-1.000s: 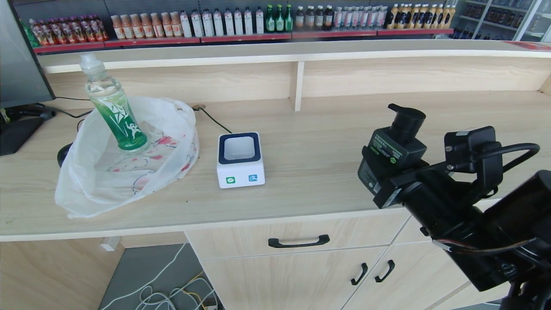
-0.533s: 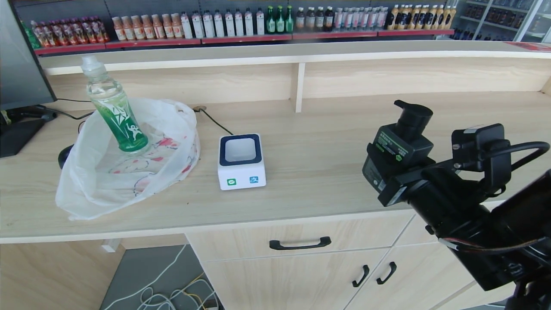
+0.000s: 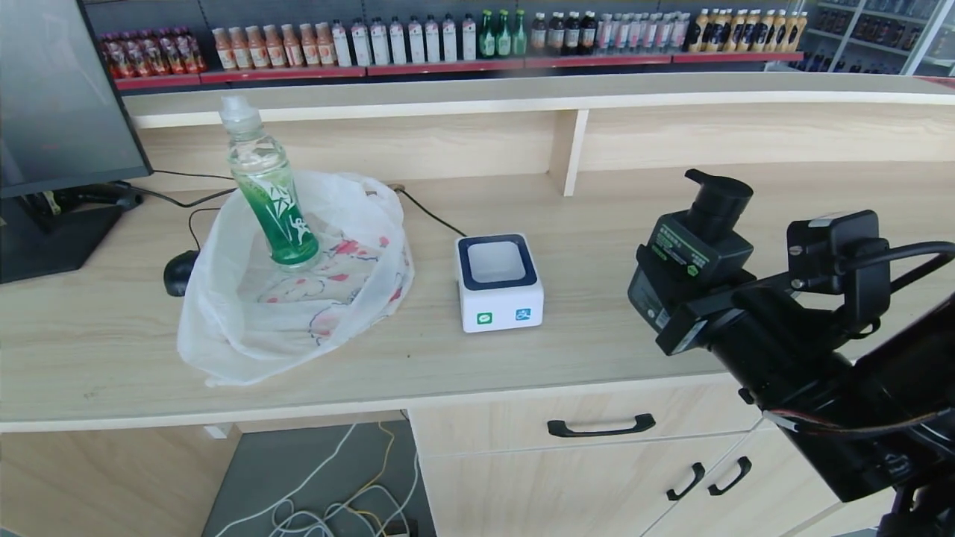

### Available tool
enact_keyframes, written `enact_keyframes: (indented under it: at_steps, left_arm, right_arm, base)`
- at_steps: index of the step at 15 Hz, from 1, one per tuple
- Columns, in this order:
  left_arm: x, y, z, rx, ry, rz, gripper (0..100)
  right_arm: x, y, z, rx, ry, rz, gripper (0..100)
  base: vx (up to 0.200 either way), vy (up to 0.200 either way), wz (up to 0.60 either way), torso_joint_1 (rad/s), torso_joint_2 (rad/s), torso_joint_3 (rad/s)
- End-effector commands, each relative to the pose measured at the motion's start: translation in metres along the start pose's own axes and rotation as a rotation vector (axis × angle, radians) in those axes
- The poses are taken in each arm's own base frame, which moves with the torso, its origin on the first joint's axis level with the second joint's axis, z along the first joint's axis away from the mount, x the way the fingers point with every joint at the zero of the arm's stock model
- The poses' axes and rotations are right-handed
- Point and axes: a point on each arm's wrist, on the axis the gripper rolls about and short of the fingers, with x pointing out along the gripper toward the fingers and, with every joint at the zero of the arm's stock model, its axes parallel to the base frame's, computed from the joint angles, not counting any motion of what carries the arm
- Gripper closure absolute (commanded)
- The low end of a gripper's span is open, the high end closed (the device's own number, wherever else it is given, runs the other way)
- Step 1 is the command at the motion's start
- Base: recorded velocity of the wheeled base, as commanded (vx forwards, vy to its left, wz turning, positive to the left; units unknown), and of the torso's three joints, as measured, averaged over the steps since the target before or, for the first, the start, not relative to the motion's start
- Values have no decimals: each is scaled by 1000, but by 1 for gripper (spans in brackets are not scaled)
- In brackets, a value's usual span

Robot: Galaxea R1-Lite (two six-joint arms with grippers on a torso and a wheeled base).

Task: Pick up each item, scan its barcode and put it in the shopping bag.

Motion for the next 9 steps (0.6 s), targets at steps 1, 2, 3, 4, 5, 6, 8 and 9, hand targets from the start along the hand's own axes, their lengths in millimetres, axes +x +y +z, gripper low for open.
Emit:
enact_keyframes:
  at_steps: [1, 2, 3, 4, 5, 6, 8, 9]
  left_arm:
    - [0, 0, 0, 0, 0, 0, 0]
    - [0, 0, 0, 0, 0, 0, 0]
    - [0, 0, 0, -2, 0, 0, 0]
    - [0, 0, 0, 0, 0, 0, 0]
    - [0, 0, 0, 0, 0, 0, 0]
    - [0, 0, 0, 0, 0, 0, 0]
    - [0, 0, 0, 1, 0, 0, 0]
    - [0, 0, 0, 1, 0, 0, 0]
  right_arm:
    - [0, 0, 1, 1, -3, 0, 100]
    - [-1, 0, 0, 1, 0, 2, 100]
    - [0, 0, 0, 1, -1, 0, 100]
    - [0, 0, 1, 2, -3, 1, 100]
    - [0, 0, 1, 1, -4, 1, 100]
    - [0, 0, 2, 1, -6, 1, 100]
    - [-1, -1, 3, 2, -10, -2, 100]
    - [-1, -1, 4, 3, -13, -2, 100]
  base:
    - [0, 200, 0, 2, 2, 2]
    - [0, 200, 0, -2, 2, -2]
    - [0, 200, 0, 2, 2, 2]
    - [0, 200, 0, 7, 2, 7]
    - [0, 200, 0, 2, 2, 2]
    - [0, 200, 0, 2, -2, -2]
    - [0, 200, 0, 2, 0, 2]
    - [0, 200, 0, 2, 2, -2]
